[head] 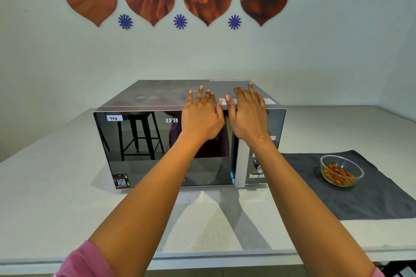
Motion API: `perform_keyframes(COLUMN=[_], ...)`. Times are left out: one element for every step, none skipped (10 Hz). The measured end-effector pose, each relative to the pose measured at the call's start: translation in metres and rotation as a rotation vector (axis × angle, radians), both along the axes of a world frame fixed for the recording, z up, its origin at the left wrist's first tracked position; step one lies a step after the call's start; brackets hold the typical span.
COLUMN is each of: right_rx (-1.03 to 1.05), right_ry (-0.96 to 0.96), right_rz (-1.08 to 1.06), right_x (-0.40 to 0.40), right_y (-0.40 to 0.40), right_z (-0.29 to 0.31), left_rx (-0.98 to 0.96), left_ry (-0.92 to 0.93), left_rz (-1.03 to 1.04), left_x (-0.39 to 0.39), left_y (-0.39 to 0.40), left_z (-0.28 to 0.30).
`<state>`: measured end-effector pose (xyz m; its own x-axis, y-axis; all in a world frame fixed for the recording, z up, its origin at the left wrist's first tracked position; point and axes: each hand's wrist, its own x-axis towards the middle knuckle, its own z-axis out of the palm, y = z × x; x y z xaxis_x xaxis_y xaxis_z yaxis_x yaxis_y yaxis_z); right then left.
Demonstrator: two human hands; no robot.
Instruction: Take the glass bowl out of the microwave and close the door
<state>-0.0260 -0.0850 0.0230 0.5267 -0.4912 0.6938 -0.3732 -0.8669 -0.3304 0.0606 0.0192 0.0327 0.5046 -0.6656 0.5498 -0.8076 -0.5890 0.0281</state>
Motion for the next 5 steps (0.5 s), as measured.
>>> perform_keyframes(right_rx=[0.016,-0.002,-0.008,-0.025,-0.121], right_ry=[-0.073,-0.131,-0.186,-0.206,-0.233], right_rz=[0.024,0.039,0.055,0.059,0.075], right_x=[0.0015,0.0013,-0.0008,-0.0022,-0.0013], right_y=[0.0009,0.0038,0.0074,0.0107,0.0091], right_z=[0.0,-0.0014,-0.0008,0.0023,0.0063], left_rx=[-0.074,-0.123,-0.15,-0.186,-0.224], left_ry=[-0.044,-0.072,-0.07,-0.101,-0.224], left_rz=[0.024,0.039,0.032,0.004,-0.076], left_x=[-0.005,-0.0092,-0.0107,-0.0118,-0.009], left_y=[-0.0007,0.0001,-0.0002,0.0016,0.0053], left_z=[-0.0053,-0.0096,-0.0108,-0.0078,-0.0033])
